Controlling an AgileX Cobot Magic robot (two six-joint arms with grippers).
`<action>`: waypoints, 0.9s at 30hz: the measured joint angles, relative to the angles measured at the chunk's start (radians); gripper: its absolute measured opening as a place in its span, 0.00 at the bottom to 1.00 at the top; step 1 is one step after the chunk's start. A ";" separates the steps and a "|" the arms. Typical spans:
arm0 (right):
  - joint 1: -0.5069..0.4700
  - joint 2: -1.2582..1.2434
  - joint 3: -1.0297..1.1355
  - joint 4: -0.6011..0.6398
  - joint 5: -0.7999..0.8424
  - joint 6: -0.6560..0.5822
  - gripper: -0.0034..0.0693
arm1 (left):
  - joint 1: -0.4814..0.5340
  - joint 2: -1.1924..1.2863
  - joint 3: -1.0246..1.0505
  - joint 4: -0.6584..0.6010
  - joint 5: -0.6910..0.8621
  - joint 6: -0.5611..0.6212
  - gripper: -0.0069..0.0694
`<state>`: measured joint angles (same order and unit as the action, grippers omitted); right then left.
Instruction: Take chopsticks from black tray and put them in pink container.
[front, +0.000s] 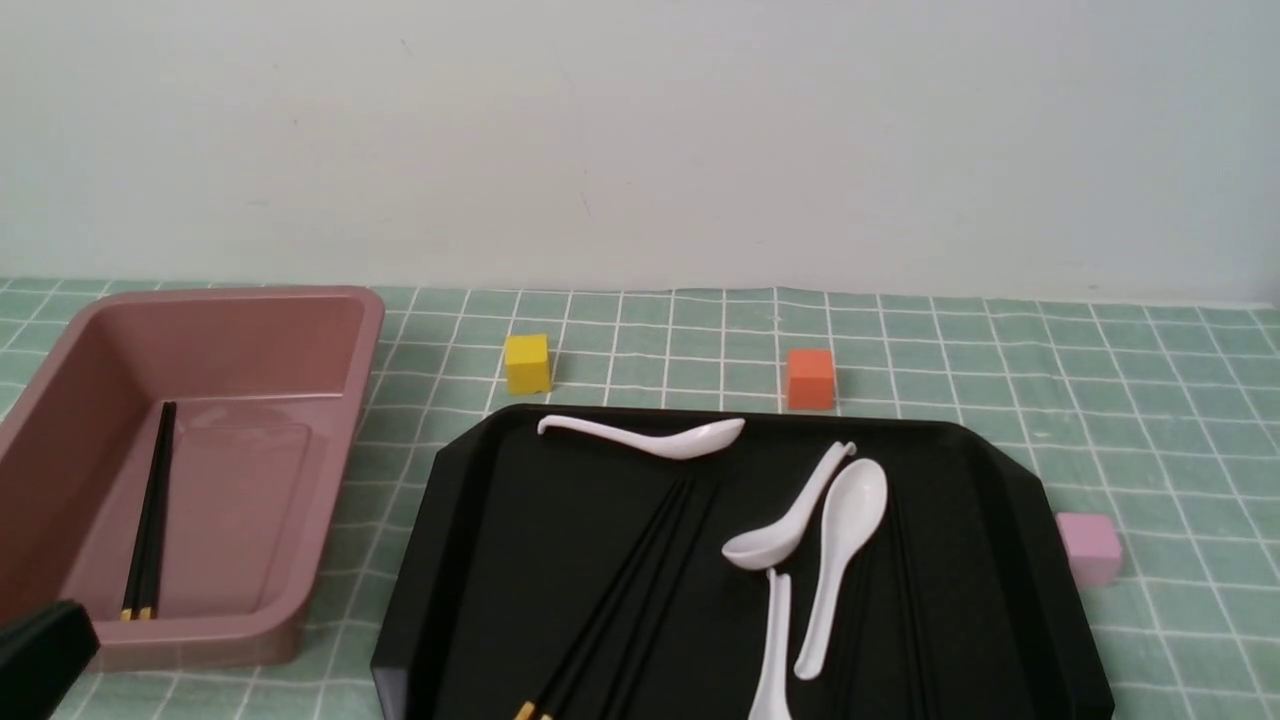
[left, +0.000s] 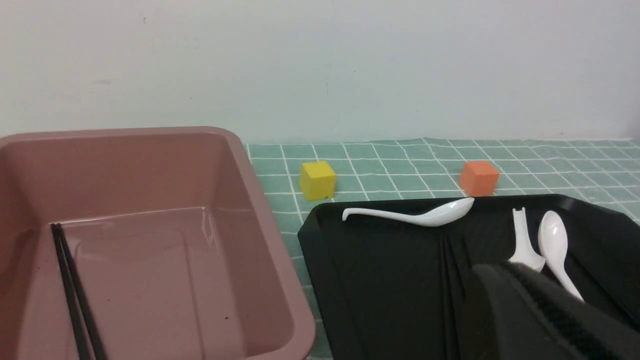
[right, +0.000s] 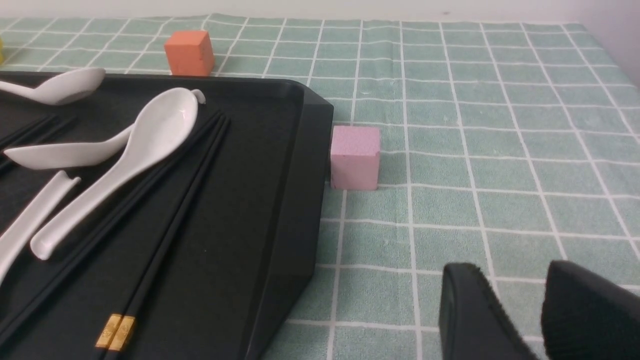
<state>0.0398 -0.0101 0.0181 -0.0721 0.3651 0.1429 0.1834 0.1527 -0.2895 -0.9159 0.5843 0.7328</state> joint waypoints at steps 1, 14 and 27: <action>0.000 0.000 0.000 0.000 0.000 0.000 0.38 | 0.000 -0.010 0.008 0.003 -0.001 0.000 0.07; 0.000 0.000 0.000 0.000 0.000 0.000 0.38 | -0.252 -0.085 0.176 0.493 -0.176 -0.558 0.08; 0.000 0.000 0.000 0.000 0.000 0.000 0.38 | -0.306 -0.164 0.318 0.934 -0.202 -1.046 0.09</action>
<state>0.0398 -0.0101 0.0181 -0.0721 0.3651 0.1429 -0.1226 -0.0115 0.0289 0.0178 0.3818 -0.3134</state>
